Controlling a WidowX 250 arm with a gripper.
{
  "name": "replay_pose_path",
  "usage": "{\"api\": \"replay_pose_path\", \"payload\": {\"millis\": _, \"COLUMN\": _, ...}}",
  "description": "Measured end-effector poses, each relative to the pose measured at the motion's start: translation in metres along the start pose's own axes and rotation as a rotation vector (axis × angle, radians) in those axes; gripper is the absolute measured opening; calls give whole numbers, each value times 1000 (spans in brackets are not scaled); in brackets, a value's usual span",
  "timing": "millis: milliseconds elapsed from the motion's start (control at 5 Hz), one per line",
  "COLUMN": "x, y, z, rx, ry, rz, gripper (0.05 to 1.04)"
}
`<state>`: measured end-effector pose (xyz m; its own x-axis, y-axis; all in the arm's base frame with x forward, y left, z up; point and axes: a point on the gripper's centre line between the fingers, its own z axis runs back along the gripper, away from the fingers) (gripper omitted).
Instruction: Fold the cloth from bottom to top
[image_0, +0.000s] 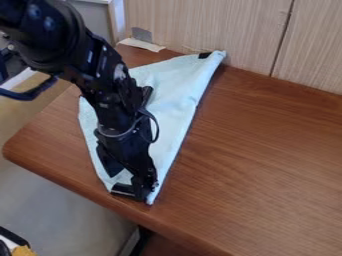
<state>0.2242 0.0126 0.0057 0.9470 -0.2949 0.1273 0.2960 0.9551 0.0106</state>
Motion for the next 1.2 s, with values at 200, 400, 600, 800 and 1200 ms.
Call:
{"api": "replay_pose_path", "payload": {"millis": 200, "x": -1, "y": 0, "z": -11, "rx": -13, "ry": 28, "rz": -4, "gripper": 951}}
{"api": "replay_pose_path", "payload": {"millis": 400, "x": 2, "y": 1, "z": -12, "rx": -4, "ry": 15, "rz": 0, "gripper": 728}}
{"api": "replay_pose_path", "payload": {"millis": 600, "x": 3, "y": 3, "z": -12, "rx": 8, "ry": 16, "rz": 5, "gripper": 564}}
{"api": "replay_pose_path", "payload": {"millis": 800, "x": 3, "y": 2, "z": -11, "rx": 9, "ry": 18, "rz": -1, "gripper": 438}}
{"api": "replay_pose_path", "payload": {"millis": 1200, "x": 11, "y": 19, "z": 11, "rx": -4, "ry": 1, "rz": 43, "gripper": 141}}
